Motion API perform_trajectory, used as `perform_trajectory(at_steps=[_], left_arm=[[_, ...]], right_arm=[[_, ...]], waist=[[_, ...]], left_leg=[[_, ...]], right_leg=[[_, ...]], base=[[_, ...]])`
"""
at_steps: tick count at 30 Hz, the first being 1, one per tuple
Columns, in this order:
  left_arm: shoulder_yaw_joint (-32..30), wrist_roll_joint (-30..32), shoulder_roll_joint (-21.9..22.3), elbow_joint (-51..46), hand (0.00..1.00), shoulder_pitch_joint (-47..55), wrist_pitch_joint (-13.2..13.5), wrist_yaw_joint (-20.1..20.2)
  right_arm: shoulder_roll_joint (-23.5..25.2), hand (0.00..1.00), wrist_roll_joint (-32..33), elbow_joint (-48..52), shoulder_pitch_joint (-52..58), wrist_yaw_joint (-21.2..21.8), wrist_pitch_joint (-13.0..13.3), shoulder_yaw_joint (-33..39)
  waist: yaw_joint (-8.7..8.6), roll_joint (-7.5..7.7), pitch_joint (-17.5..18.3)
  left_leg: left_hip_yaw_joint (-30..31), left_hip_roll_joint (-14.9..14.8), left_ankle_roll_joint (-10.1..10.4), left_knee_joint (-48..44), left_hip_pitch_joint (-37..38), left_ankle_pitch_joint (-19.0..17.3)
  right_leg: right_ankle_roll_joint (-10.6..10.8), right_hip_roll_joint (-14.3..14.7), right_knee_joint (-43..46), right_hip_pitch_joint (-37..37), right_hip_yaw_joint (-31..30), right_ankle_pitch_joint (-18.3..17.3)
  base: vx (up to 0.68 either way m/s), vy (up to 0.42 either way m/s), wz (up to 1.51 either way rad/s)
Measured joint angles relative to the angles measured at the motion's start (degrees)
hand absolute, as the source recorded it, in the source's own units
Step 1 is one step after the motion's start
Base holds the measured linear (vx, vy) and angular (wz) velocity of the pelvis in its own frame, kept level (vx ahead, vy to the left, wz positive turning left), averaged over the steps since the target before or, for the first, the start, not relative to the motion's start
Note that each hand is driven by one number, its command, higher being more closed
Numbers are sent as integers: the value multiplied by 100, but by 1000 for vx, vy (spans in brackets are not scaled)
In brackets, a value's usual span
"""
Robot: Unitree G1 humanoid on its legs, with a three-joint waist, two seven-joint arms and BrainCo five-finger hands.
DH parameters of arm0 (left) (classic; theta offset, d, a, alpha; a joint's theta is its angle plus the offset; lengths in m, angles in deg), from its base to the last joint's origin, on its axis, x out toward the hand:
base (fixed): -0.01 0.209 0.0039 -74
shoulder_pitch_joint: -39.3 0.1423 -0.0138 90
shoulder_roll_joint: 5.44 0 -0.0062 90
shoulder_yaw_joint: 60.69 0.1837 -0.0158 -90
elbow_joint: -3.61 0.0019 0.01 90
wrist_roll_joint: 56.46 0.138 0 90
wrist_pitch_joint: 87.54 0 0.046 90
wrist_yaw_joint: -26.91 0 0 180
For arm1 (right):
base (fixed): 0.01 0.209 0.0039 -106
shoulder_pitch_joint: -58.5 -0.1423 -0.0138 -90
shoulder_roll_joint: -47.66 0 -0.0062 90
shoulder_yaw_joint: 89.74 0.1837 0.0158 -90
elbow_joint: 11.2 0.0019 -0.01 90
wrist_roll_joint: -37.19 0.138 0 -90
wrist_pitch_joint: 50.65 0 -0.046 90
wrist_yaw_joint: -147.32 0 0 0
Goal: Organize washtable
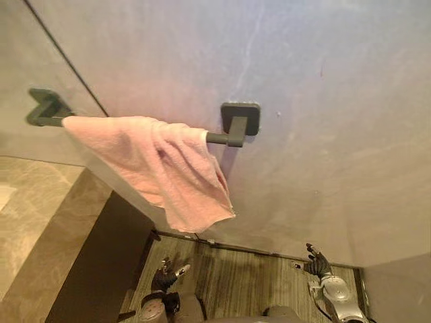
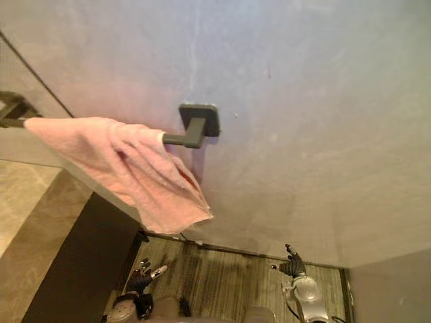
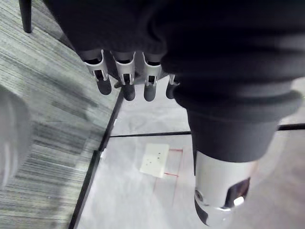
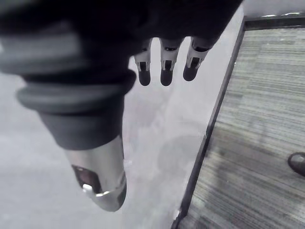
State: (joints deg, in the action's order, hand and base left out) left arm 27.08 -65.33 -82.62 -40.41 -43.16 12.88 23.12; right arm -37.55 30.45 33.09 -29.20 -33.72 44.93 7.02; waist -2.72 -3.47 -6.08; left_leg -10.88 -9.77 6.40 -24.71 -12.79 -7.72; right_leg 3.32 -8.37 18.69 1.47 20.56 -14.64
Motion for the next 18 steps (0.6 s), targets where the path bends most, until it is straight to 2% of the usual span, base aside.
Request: perform_trajectory(at_steps=[1, 2, 3, 4, 5, 6, 7, 10, 18], left_arm=[[27, 1, -25, -174, 0, -16, 20, 0], [53, 8, -70, -188, 0, -107, 27, 6], [22, 36, -105, -101, 0, -148, -18, -6], [22, 59, -126, -94, 0, -129, -22, -6], [36, 74, -190, -95, 0, -96, -22, 0], [35, 89, -257, -96, 0, -141, -21, -3], [36, 123, -332, -96, 0, -134, -25, -6], [29, 258, -389, -80, 0, -121, -23, -2], [-74, 392, -349, 177, 0, 52, -21, 5]], right_arm=[[6, 0, 2, -1, -64, -1, -31, 41], [30, 0, 8, -8, -76, -3, -23, 95], [78, 0, 14, -23, -181, -9, -41, 243], [80, 0, 17, -12, -249, -13, -47, 254], [128, 0, 30, -16, -230, -29, -53, 305], [197, 0, 53, -15, -235, -17, -50, 307], [269, 0, 59, 3, -262, -15, -35, 281], [319, 0, 60, -10, -381, -20, -35, 214], [488, 0, -46, -19, -281, -24, -82, -6]], waist=[[15, -5, 9], [-59, 12, 10], [-62, 16, -10], [-92, -41, -11], [-157, -47, -24], [-142, 6, -43], [-120, -21, -39], [-95, 27, -81], [-85, 192, -220]], left_leg=[[68, 141, -13, 954, 249, 322], [216, 276, 72, 1558, 409, 507], [152, 385, 9, 1317, 524, 235], [148, 381, -55, 1667, 679, 325], [168, 374, -204, 2085, 865, 533], [190, 376, -146, 2395, 993, 785], [276, 364, -95, 2727, 1117, 978], [263, 375, -164, 3009, 1099, 1203], [117, 479, -299, 3054, 1290, 1414]], right_leg=[[-149, 52, -210, 97, 44, 220], [-198, 19, -564, 46, 225, 483], [-181, -14, -673, 4, 405, 519], [-182, 20, -641, -32, 503, 519], [-184, 30, -568, -39, 632, 520], [-221, 49, -474, -5, 659, 542], [-292, 113, -512, -9, 635, 678], [-243, 149, -618, 85, 560, 749], [-167, 100, -685, -26, 316, 816]], base=[[5, -1, 112], [23, 72, 109], [47, 80, 95], [32, 96, 88], [-32, 33, 60], [-95, 4, 52], [-118, 5, 24], [-122, 18, -4], [-169, 24, -12]])
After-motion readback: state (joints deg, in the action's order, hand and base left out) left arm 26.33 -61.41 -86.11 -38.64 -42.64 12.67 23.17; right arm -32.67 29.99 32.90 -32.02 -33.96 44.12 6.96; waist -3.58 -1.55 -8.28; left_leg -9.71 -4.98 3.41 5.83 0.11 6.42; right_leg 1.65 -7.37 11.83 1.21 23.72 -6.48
